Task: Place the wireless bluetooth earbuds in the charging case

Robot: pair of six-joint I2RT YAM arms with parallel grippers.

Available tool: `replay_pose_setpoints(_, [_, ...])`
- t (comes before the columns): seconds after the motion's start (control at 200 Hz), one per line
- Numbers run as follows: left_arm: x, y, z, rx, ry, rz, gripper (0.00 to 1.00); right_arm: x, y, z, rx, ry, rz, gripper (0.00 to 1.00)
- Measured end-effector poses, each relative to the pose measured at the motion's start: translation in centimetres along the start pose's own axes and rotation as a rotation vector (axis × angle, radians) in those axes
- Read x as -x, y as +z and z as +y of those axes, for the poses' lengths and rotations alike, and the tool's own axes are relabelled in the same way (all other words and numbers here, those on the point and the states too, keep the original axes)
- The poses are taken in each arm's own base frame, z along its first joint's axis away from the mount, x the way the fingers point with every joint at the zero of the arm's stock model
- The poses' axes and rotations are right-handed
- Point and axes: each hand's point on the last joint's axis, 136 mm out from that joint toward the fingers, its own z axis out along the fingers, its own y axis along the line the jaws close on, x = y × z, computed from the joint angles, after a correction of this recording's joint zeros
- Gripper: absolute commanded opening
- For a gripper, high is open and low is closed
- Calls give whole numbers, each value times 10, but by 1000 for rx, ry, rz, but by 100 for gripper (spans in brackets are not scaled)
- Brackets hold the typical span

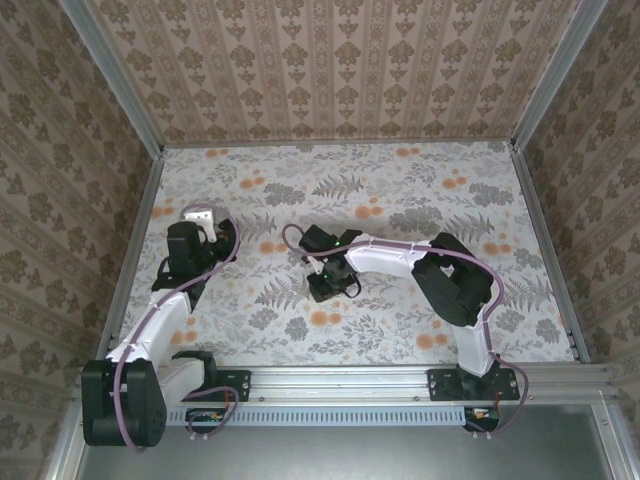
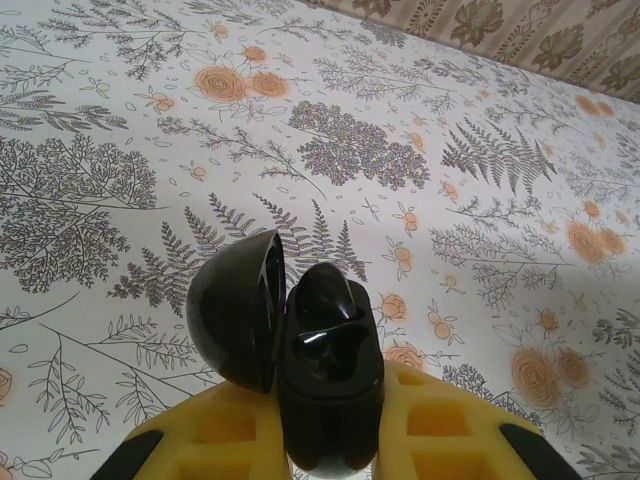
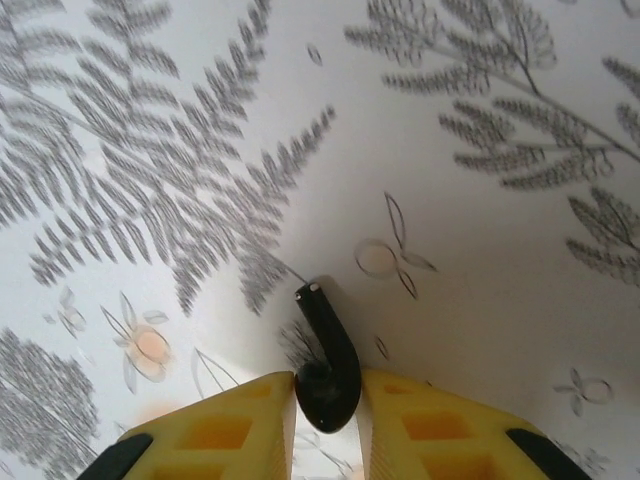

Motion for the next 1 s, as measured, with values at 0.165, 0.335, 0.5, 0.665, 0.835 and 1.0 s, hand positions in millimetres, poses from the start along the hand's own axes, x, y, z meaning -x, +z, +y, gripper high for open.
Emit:
replay_pose_setpoints(0.165, [0, 0, 0, -3, 0, 1, 11, -11, -8, -8, 0, -48, 46, 41])
replay_pose_setpoints(0.335, [0, 0, -1, -7, 0, 2, 11, -7, -33, -7, 17, -30, 12, 42])
replay_pose_setpoints(0.5, [-1, 0, -2, -14, 0, 5, 11, 19, -62, 4, 51, 72, -79, 43])
replay_pose_setpoints(0.665, [-1, 0, -3, -17, 0, 6, 11, 33, -66, 10, 85, 214, -122, 43])
replay_pose_setpoints(0.835, [-1, 0, -3, -17, -1, 7, 11, 43, -51, 11, 96, 295, -118, 42])
replay_pose_setpoints(1.0, [-2, 1, -2, -16, -1, 9, 11, 41, -29, 7, 80, 330, -74, 42])
